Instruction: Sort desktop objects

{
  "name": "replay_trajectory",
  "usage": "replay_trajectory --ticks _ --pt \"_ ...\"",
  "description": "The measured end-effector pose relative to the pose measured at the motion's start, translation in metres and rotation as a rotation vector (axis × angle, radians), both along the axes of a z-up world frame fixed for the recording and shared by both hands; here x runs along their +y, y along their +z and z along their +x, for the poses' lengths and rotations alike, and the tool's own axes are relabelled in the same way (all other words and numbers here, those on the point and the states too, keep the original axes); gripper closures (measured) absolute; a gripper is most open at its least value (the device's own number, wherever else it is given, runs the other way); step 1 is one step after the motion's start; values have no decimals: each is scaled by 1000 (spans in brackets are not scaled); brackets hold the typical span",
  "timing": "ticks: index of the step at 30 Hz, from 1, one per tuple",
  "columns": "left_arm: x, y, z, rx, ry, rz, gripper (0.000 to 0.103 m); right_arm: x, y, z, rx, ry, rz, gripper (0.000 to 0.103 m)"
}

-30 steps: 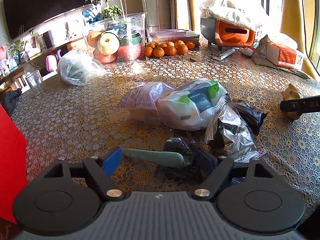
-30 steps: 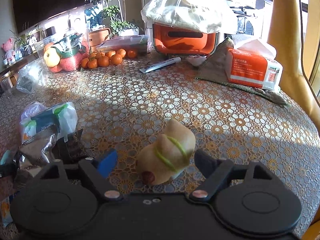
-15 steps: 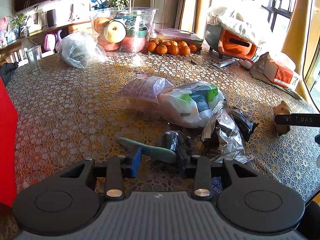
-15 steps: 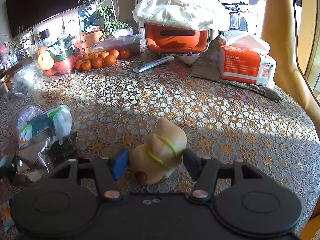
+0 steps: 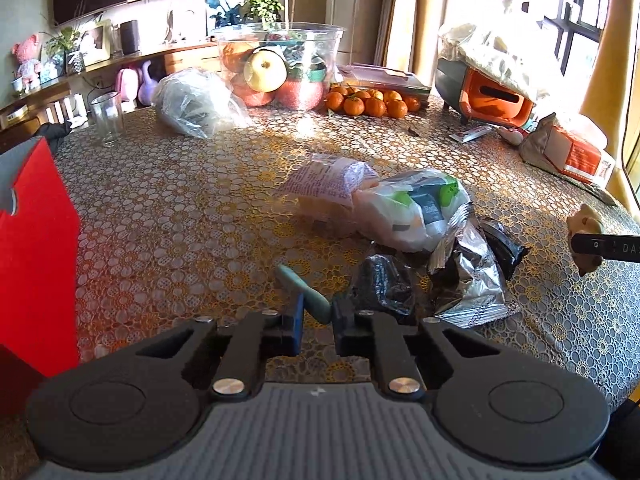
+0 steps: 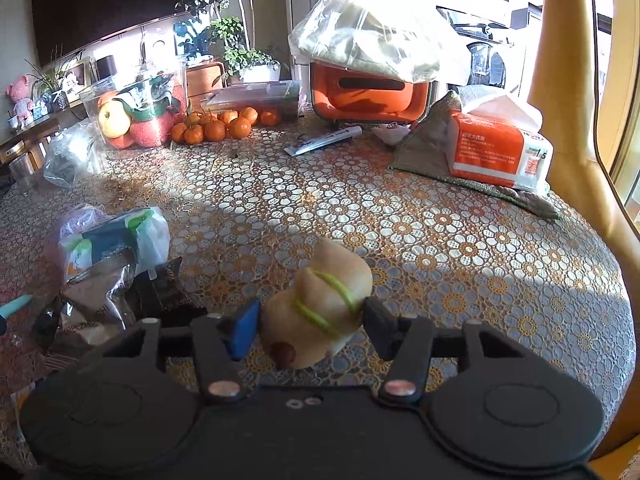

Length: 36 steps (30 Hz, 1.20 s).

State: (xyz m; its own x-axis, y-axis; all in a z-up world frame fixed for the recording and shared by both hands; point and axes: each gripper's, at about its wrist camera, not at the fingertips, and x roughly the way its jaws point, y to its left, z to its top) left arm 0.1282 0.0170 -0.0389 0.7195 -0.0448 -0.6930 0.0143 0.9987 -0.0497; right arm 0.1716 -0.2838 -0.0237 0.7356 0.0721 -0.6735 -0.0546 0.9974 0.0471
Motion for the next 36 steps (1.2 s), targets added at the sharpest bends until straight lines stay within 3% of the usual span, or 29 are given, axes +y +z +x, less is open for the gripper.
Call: replay_trajectory --ticks 6,19,36 --pt "27 0 -10 8 77 17 96 10 8 -13 -10 29 -17 47" --pt "47 25 -27 -90 84 16 97 42 36 -38 -52 111 -33 48" --pt "60 52 -74 -109 85 -5 97 84 67 -85 -86 223 -31 48"
